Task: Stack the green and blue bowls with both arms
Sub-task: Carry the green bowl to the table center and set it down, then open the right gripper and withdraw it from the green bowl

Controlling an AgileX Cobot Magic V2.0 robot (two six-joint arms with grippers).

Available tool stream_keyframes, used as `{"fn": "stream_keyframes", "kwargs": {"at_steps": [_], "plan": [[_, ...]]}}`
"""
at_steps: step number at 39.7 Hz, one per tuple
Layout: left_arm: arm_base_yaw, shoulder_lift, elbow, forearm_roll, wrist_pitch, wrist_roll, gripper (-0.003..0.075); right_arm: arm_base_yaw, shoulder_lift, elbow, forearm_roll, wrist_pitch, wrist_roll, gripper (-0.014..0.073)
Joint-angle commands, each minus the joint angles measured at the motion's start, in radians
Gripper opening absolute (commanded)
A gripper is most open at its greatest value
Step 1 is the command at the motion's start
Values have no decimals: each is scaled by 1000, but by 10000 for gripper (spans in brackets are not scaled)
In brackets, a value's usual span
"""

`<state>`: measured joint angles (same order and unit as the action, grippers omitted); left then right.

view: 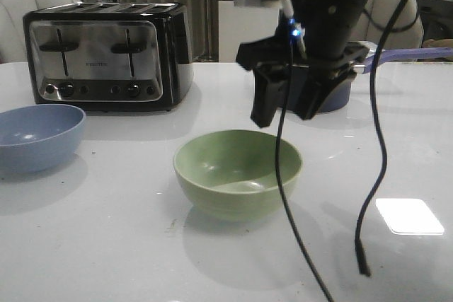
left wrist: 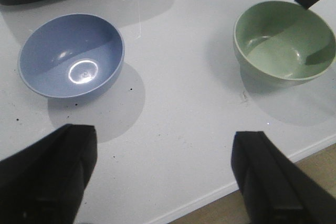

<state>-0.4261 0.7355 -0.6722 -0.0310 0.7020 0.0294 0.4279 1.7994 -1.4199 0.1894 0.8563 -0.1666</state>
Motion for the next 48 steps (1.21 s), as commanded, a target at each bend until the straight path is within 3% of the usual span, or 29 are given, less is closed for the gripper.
{"fn": "stream_keyframes", "kwargs": {"at_steps": [1,9,29,39,48], "plan": [[-8,1,-32,-10,-67,0,582,5,-154,3,2,-3,-35,528],[-8,1,-32,-10,-67,0,582,33,-386,156,2,-46,-92,528],[-8,1,-32,-10,-68,0,582,47,-972,556,2,-78,-95,528],[-8,1,-32,-10,-68,0,582,44,-1159,708,2,-79,-91,528],[-8,1,-32,-10,-61,0,582,44,-1188,739,8,-80,-91,528]]}}
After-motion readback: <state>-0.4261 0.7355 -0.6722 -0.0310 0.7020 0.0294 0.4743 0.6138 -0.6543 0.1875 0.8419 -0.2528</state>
